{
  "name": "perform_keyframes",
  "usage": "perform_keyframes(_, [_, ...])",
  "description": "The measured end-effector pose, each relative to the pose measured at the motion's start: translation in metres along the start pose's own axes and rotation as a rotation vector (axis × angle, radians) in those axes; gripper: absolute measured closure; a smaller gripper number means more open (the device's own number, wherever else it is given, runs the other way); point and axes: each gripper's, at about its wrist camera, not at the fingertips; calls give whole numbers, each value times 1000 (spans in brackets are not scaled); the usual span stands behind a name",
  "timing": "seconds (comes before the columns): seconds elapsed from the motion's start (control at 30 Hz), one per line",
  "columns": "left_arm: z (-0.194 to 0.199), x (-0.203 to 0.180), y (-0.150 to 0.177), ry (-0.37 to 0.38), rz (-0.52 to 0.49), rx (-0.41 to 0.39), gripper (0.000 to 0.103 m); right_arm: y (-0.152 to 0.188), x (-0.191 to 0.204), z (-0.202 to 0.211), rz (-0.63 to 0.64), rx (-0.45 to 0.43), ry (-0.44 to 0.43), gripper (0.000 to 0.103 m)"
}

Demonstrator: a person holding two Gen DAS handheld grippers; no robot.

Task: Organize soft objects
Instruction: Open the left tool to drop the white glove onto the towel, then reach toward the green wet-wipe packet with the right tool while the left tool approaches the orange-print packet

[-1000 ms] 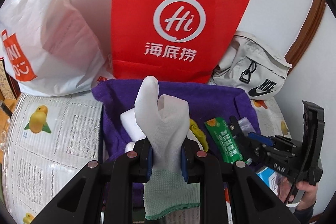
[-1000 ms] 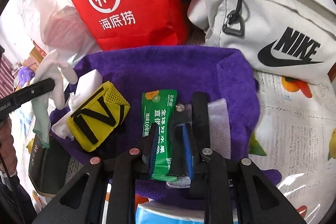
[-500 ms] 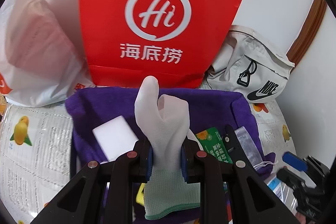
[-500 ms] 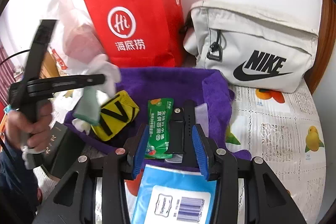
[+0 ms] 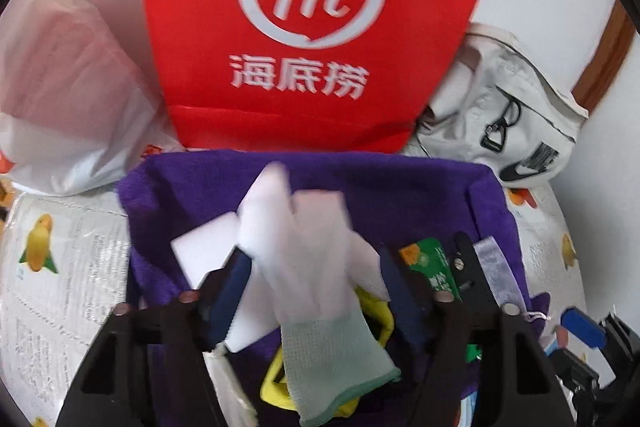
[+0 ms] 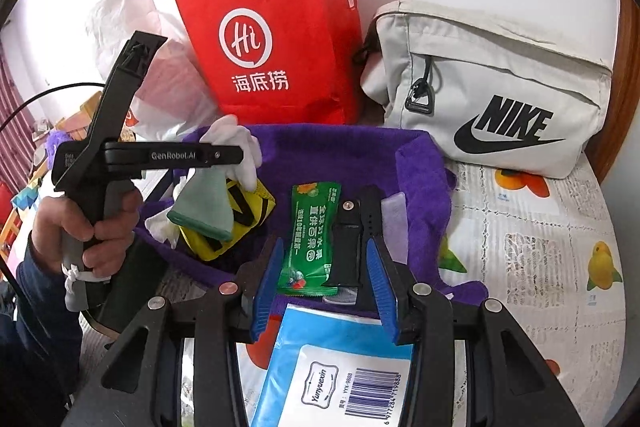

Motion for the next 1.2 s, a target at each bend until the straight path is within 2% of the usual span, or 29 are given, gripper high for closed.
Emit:
perform_keyframes(0.17, [14, 7, -2, -7, 13, -7, 37, 3, 8, 11, 3, -1, -4, 60])
perform_keyframes(0.43, [65, 15, 4, -4, -2, -49, 36, 18, 32, 43, 2, 5, -9, 58])
perform_keyframes(0.5, [84, 18, 9, 4, -8, -67, 36, 25, 40, 53, -3, 6, -9, 53])
perform_keyframes(0.67, [120, 26, 24, 1, -6, -82, 36, 48, 60, 76, -29, 32, -28, 50])
perform_keyframes(0.8, [145, 37, 46, 2, 7, -76, 36, 69, 74, 90, -47, 73, -23, 39])
perform_keyframes(0.87, [157, 44, 57, 4, 22, -69, 36, 80, 83, 95, -32, 97, -26, 38])
perform_keyframes(0.93, [166, 50, 66, 10, 31, -64, 36, 93, 92, 101, -28, 119, -20, 29])
perform_keyframes(1.0, [173, 54, 74, 11, 35, -63, 36, 107, 101, 104, -41, 138, -16, 25])
perform_keyframes(1.2, [191, 64, 99, 26, 25, -68, 36, 144, 112, 99, -118, 200, 29, 25])
Point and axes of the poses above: each gripper's, at about its wrist camera, not at the fingertips, and z roughly against the way its jaws point, x to its left, y to its underside, and after that the axes turned 14 degrees about -x, right-handed
